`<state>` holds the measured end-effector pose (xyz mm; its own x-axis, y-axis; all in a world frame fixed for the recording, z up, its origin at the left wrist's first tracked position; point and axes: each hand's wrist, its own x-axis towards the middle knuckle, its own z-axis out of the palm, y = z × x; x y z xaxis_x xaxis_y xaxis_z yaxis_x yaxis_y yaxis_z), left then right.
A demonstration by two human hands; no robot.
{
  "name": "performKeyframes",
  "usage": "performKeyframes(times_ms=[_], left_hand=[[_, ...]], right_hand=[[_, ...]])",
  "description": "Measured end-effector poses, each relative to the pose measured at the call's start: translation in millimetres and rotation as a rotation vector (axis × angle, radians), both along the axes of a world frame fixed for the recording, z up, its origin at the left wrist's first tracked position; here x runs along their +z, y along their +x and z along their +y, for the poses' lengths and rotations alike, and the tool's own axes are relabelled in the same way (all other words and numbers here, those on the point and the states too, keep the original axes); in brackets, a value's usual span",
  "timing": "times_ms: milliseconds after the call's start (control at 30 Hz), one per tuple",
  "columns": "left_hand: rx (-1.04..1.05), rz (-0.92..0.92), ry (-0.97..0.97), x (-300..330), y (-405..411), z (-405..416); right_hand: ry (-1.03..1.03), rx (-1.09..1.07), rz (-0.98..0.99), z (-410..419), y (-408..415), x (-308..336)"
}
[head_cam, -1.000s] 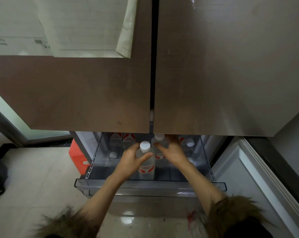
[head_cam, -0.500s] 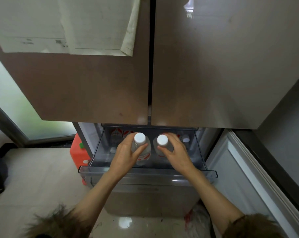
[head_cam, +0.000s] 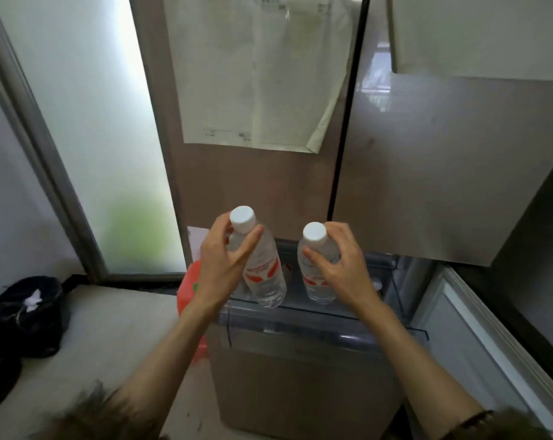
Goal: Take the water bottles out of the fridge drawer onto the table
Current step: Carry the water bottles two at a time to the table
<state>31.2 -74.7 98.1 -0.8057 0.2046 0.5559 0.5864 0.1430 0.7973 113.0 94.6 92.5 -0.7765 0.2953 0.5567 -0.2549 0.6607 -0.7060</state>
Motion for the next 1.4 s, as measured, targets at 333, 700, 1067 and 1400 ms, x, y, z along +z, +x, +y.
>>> performKeyframes(times_ms=[333, 700, 1067, 1400], left_hand=[[0.243, -0.058, -0.006, 11, 75, -237], [0.811, -0.146, -0.173, -24, 177, -546], [1.114, -0.338, -0.145, -51, 182, -793], [1.228, -0.535, -0.186, -68, 115, -982]], right_hand=[[-0.132, 0.34, -0.055, -220, 8, 15], [-0.165, 0.819, -0.213, -541, 0, -16], [-0.099, 1.174, -0.267, -825, -52, -38], [0.0, 1.188, -0.358, -1038, -140, -54]])
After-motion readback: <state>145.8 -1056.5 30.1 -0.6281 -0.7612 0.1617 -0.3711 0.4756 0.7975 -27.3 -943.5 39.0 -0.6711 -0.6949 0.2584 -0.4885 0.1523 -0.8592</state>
